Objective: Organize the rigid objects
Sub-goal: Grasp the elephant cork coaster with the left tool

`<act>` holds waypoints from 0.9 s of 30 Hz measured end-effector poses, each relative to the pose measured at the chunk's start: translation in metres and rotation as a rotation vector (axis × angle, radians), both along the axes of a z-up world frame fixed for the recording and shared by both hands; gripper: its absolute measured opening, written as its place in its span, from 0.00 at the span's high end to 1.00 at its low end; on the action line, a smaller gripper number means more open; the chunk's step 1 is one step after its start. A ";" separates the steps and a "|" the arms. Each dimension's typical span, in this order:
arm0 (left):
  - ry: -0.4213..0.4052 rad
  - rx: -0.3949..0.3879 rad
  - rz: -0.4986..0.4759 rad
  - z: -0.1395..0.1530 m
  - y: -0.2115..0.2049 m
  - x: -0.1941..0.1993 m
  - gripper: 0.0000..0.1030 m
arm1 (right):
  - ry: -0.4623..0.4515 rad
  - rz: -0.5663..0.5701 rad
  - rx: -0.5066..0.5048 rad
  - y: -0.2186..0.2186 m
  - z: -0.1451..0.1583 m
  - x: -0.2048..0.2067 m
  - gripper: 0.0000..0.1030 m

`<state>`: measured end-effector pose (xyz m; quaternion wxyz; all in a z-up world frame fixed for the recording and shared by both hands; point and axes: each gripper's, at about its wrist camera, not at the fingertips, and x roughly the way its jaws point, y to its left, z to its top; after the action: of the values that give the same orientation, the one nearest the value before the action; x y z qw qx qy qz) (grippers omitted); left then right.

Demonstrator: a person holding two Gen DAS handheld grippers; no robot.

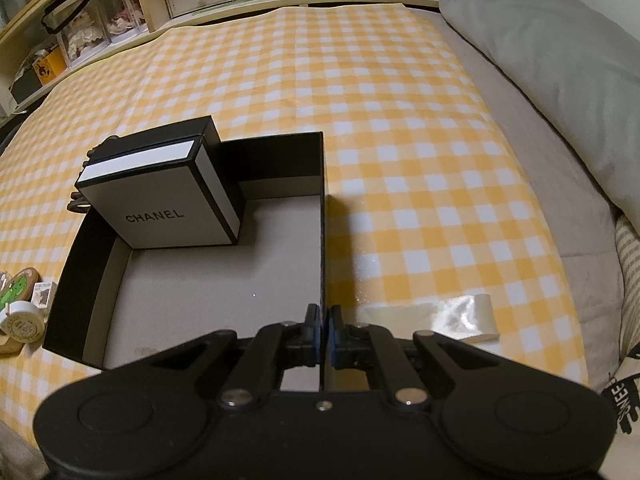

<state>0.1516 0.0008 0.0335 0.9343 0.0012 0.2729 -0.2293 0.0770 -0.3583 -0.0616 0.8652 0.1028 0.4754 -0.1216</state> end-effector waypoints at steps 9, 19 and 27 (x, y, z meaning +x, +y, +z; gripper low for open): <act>0.260 -0.117 0.132 -0.053 0.035 0.027 0.00 | 0.030 -0.008 -0.025 0.005 -0.008 0.004 0.96; 0.574 -0.116 0.172 -0.106 0.031 0.056 0.00 | 0.063 0.004 -0.070 0.011 -0.011 0.009 0.97; 0.527 0.063 0.146 -0.126 -0.004 0.072 0.00 | 0.066 0.010 -0.073 0.009 -0.011 0.009 0.97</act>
<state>0.2233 -0.0033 -0.0927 0.8448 -0.0492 0.5128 -0.1449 0.0858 -0.3494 -0.0723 0.8529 0.0647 0.4994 -0.1377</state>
